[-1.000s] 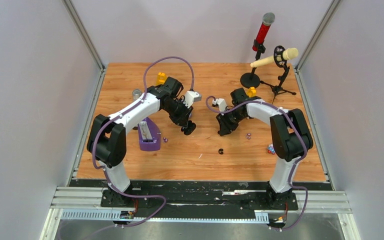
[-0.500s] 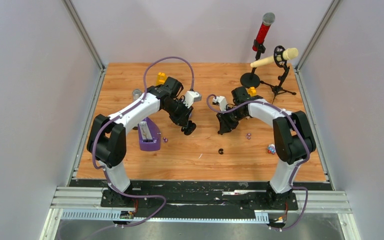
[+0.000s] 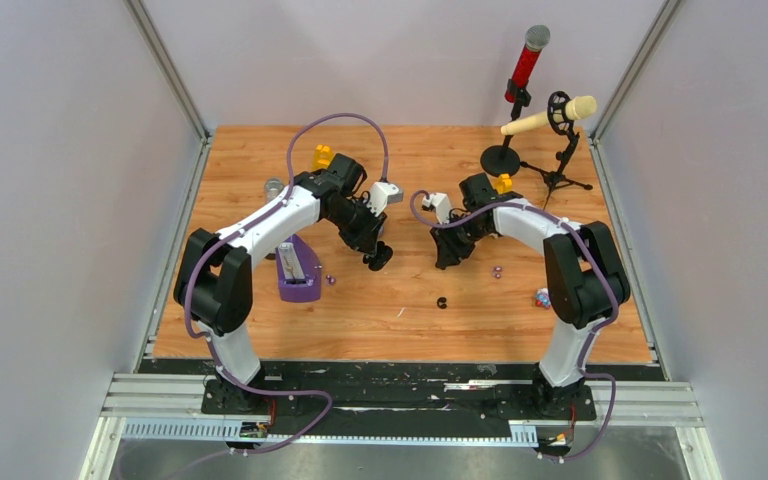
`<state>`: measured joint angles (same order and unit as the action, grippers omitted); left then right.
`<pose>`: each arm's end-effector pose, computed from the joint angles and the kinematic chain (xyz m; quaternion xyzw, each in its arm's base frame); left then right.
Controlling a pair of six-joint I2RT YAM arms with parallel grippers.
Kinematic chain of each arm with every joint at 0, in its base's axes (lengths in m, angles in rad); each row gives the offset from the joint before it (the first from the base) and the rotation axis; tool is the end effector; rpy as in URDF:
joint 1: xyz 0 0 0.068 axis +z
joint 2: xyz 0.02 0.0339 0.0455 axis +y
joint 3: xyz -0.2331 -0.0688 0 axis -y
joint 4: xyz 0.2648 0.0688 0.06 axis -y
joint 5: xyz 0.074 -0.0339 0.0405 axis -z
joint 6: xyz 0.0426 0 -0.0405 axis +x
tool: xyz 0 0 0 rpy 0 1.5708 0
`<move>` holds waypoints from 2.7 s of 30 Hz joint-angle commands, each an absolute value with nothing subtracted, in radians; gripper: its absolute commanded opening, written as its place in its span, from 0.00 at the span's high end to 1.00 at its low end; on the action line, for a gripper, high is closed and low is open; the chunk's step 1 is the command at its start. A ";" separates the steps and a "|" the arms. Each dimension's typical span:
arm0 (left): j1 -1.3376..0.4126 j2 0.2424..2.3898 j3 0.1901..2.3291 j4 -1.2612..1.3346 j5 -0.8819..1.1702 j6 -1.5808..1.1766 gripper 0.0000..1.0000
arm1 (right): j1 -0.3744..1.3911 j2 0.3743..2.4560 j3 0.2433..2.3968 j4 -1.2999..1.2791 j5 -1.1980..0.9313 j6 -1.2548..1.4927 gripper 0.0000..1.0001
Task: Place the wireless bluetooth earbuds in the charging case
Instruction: Pick up the earbud from the center of the board.
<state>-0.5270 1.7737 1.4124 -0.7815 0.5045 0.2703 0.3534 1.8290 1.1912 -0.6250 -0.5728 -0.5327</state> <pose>0.3199 -0.2100 0.2031 0.4162 0.8515 -0.2682 0.1727 0.3310 0.1467 0.1248 -0.4455 0.8378 0.2649 0.1715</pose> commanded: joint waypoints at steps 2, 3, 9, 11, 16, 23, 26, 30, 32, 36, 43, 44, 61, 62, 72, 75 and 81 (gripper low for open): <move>-0.523 1.735 1.419 -0.773 0.533 0.264 0.83 | 0.370 1.826 1.199 -0.566 -0.557 -0.535 0.74; -0.523 1.735 1.419 -0.774 0.533 0.265 0.83 | 0.372 1.824 1.197 -0.562 -0.555 -0.534 0.78; -0.523 1.735 1.420 -0.775 0.537 0.265 0.83 | 0.373 1.822 1.192 -0.552 -0.537 -0.533 0.79; -0.523 1.736 1.420 -0.776 0.539 0.265 0.83 | 0.373 1.824 1.192 -0.552 -0.535 -0.532 0.78; -0.523 1.735 1.420 -0.776 0.541 0.267 0.83 | 0.378 1.828 1.193 -0.551 -0.526 -0.533 0.76; -0.522 1.735 1.422 -0.779 0.543 0.265 0.83 | 0.384 1.831 1.183 -0.554 -0.519 -0.541 0.74; -0.523 1.735 1.422 -0.779 0.542 0.265 0.83 | 0.385 1.831 1.181 -0.555 -0.518 -0.543 0.73; -0.523 1.736 1.422 -0.780 0.544 0.265 0.83 | 0.388 1.832 1.181 -0.559 -0.523 -0.547 0.73; -0.523 1.735 1.422 -0.780 0.545 0.265 0.83 | 0.388 1.833 1.181 -0.560 -0.519 -0.547 0.73; -0.523 1.735 1.424 -0.781 0.547 0.265 0.83 | 0.389 1.837 1.178 -0.560 -0.513 -0.549 0.74; -0.522 1.735 1.424 -0.782 0.548 0.264 0.83 | 0.390 1.840 1.180 -0.560 -0.503 -0.549 0.73; -0.523 1.734 1.424 -0.783 0.549 0.265 0.83 | 0.392 1.841 1.180 -0.561 -0.502 -0.550 0.73; -0.523 1.736 1.425 -0.784 0.554 0.265 0.83 | 0.393 1.836 1.178 -0.556 -0.479 -0.552 0.91; -0.522 1.736 1.426 -0.784 0.554 0.265 0.82 | 0.393 1.826 1.178 -0.556 -0.478 -0.555 0.91; -0.523 1.757 1.431 -0.781 0.528 0.254 0.82 | 0.393 1.603 1.109 -0.550 -0.416 -0.658 0.95; -0.523 1.764 1.433 -0.781 0.521 0.252 0.82 | 0.395 1.502 1.070 -0.546 -0.405 -0.705 0.94; -0.527 1.783 1.439 -0.783 0.497 0.248 0.82 | 0.446 1.294 0.997 -0.525 -0.358 -0.815 0.93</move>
<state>-0.5270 1.7752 1.4124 -0.7887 0.5114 0.2665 0.3992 1.4143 1.0389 -0.5659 -0.3981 -0.6998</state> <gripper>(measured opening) 0.238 0.098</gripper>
